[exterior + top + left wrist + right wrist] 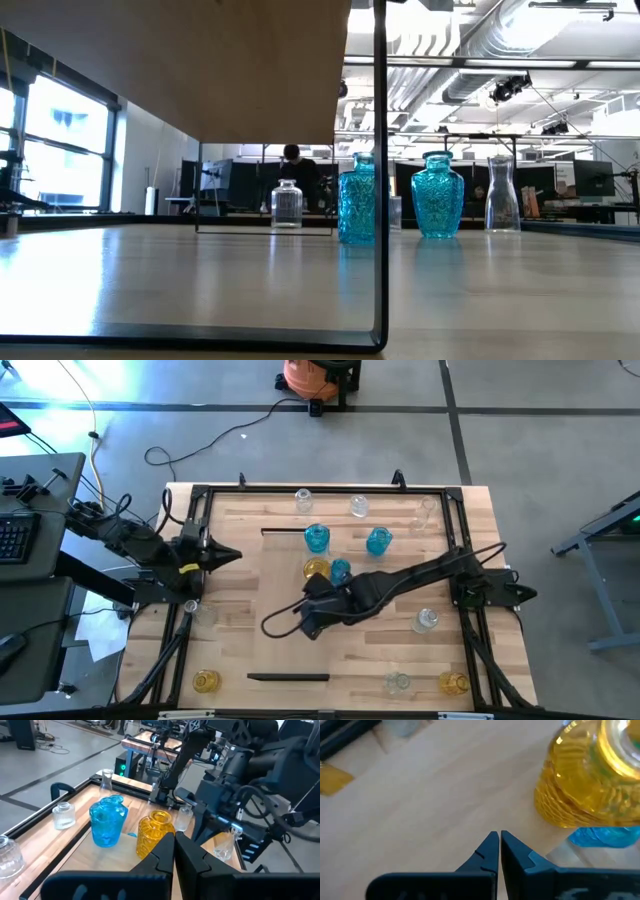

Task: Sort vases onto shelf
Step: Put the top yellow vase on the shelf

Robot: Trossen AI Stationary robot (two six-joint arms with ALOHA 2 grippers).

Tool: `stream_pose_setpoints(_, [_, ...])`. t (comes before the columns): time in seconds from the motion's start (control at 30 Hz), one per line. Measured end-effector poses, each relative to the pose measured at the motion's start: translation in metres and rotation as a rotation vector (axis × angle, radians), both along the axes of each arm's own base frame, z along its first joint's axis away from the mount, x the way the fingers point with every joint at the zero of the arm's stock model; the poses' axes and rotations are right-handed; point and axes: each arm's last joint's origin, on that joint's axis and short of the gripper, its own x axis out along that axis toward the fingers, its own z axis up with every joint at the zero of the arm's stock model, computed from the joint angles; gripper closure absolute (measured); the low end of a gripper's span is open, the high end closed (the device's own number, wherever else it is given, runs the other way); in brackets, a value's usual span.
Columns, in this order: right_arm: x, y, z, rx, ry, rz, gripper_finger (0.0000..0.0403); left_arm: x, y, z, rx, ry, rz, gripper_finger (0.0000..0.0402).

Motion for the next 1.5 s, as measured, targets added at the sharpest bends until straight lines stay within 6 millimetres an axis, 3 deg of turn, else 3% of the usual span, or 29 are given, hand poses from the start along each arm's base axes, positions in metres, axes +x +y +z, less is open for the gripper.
stream_pose_setpoints(0.17, [0.001, -0.005, -0.012, -0.042, 0.075, -0.023, 0.0403, -0.001, 0.0, 0.0, 0.003, -0.001, -0.008, 0.0396])
stream_pose_setpoints(1.07, [0.014, -0.043, -0.01, -0.081, 0.062, -0.038, 0.0403, -0.001, 0.0, 0.0, 0.021, 0.007, -0.03, 0.0397])
stream_pose_setpoints(1.5, [0.013, -0.045, -0.01, -0.08, 0.072, -0.049, 0.0403, -0.001, 0.0, -0.003, 0.031, 0.029, -0.034, 0.0397])
